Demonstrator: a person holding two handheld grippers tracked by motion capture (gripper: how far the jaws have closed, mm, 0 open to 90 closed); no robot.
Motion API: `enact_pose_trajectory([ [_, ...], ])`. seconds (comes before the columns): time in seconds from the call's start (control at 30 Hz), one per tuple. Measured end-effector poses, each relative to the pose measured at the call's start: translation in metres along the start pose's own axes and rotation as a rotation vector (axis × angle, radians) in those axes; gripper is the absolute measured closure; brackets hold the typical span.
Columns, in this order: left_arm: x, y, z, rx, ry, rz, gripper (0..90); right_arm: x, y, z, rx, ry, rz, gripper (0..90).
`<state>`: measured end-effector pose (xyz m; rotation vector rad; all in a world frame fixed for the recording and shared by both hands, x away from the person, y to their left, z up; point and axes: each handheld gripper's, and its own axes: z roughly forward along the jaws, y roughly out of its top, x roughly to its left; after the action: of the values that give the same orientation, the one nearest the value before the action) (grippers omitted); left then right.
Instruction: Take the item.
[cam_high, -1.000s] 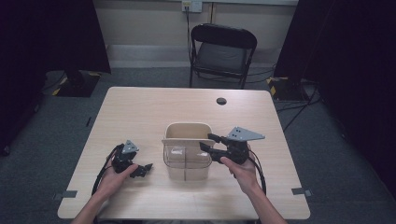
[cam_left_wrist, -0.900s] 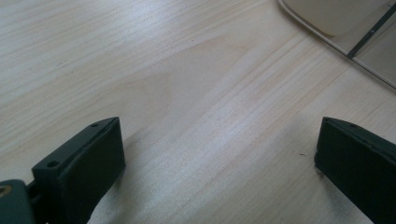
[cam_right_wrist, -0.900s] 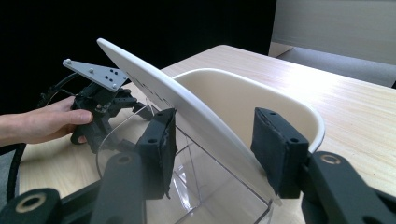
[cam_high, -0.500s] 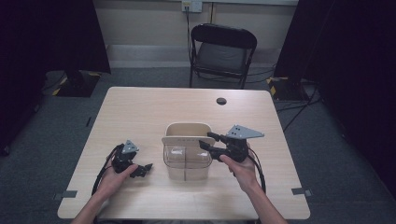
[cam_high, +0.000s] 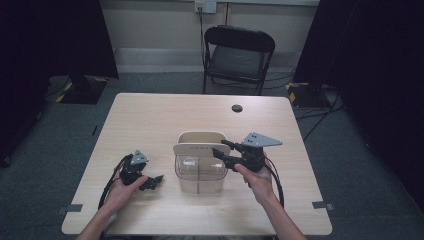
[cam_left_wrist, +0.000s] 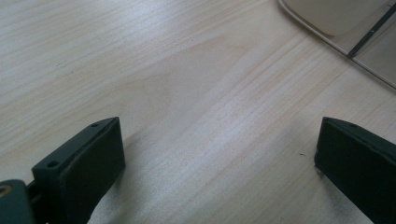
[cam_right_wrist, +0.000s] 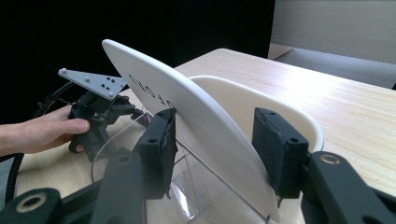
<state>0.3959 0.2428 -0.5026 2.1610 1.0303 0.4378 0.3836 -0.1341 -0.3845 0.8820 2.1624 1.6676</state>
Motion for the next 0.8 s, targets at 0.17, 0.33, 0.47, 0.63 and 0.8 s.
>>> enact_pose_trajectory([
  [0.17,0.0,0.0,0.0,0.0,0.0,0.0,1.0,-0.0004,-0.0001,0.0006,0.0,-0.004,0.001,50.6],
  [0.33,0.0,0.0,-0.0001,0.001,0.0,0.0,0.9,-0.0011,0.0006,0.0006,0.002,-0.005,0.004,51.3],
  [0.47,0.0,-0.0001,0.0002,-0.003,-0.002,-0.001,0.9,-0.002,0.0009,0.0007,0.002,-0.004,0.008,51.7],
  [0.63,0.0,0.0,0.0,0.0,0.0,0.0,0.9,-0.0023,0.0008,0.0008,0.004,-0.006,0.012,51.9],
  [0.8,0.0,0.0,0.0,0.0,0.0,0.0,0.9,-0.0027,0.0013,0.0012,0.006,-0.013,0.01,52.3],
])
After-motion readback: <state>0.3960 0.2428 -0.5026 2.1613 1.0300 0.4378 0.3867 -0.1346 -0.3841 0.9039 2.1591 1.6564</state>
